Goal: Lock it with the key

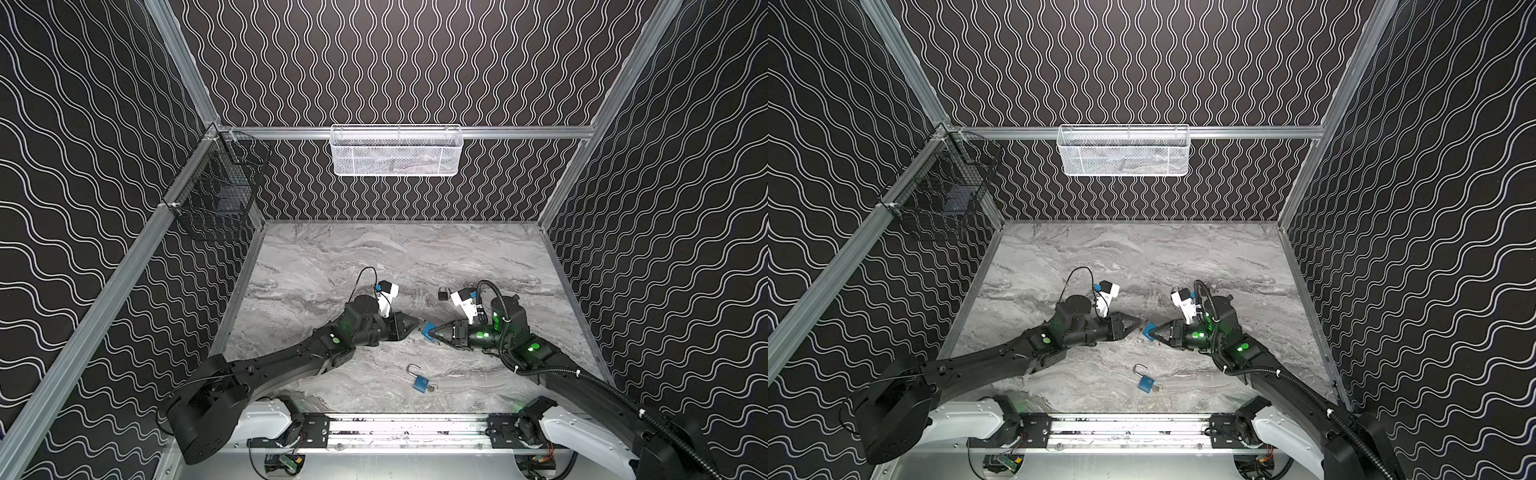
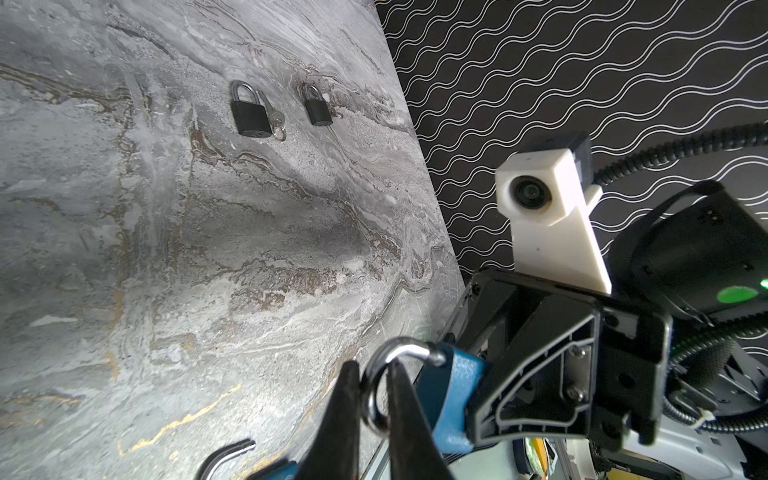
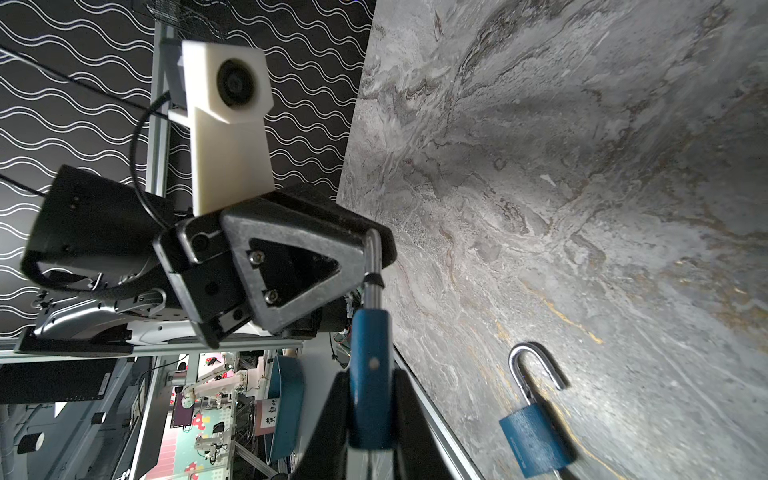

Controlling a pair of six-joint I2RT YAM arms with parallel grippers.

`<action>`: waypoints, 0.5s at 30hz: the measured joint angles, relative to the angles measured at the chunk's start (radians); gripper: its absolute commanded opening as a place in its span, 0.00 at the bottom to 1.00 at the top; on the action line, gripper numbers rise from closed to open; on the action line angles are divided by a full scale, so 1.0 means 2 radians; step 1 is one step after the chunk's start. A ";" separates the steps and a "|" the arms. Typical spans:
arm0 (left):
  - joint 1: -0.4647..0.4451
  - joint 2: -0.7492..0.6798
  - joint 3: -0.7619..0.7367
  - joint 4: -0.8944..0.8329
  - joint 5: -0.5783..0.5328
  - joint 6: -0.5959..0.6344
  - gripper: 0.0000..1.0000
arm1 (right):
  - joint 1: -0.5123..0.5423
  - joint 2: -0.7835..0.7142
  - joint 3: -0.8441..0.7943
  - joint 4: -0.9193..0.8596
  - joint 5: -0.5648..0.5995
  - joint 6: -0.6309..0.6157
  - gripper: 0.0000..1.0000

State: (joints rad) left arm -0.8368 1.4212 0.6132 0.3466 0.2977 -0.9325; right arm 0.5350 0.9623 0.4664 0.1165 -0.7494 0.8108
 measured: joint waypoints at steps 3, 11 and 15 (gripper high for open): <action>0.000 0.001 -0.001 0.002 0.000 0.000 0.08 | 0.000 0.000 0.000 0.000 0.000 0.000 0.00; -0.001 0.006 -0.005 0.016 -0.001 -0.006 0.05 | 0.000 0.004 0.000 0.000 0.003 0.006 0.00; -0.005 0.006 -0.004 0.008 -0.012 -0.016 0.05 | 0.000 0.014 0.001 0.005 0.002 0.010 0.00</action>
State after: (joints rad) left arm -0.8474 1.4338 0.6048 0.3618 0.2745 -0.9638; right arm 0.5350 0.9901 0.4686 0.1265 -0.7464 0.8299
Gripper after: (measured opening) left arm 0.117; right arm 0.168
